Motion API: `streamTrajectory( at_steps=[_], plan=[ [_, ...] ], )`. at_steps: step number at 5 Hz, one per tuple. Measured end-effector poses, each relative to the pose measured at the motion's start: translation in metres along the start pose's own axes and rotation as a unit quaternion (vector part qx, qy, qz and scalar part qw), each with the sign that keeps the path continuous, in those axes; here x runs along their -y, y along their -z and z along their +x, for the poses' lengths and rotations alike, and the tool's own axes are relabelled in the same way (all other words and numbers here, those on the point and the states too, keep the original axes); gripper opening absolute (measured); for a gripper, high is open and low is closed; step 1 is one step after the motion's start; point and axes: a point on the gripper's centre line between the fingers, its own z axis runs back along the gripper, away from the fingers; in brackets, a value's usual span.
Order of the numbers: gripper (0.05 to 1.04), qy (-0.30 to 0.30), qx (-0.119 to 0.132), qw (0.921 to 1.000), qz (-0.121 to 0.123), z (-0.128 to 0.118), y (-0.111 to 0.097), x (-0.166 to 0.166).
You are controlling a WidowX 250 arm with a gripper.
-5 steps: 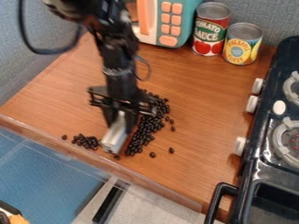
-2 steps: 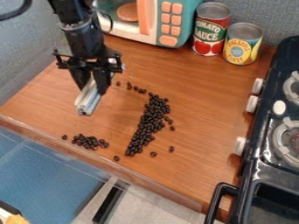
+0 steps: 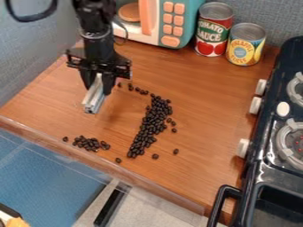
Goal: Sweep into pile
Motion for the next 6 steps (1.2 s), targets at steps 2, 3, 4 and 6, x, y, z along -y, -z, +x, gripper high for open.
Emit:
streamTrajectory(
  at_steps=[2,3,4,6],
  plan=[
    [0.384,-0.006,0.001,0.9987,0.05,0.027,0.024,-0.009],
    [0.384,-0.011,0.005,0.9985,0.054,0.033,0.024,-0.014],
    [0.384,-0.014,0.0,0.9985,0.053,0.032,0.024,-0.023],
    [0.384,-0.014,0.004,0.9969,0.078,0.039,0.018,-0.05]
  ],
)
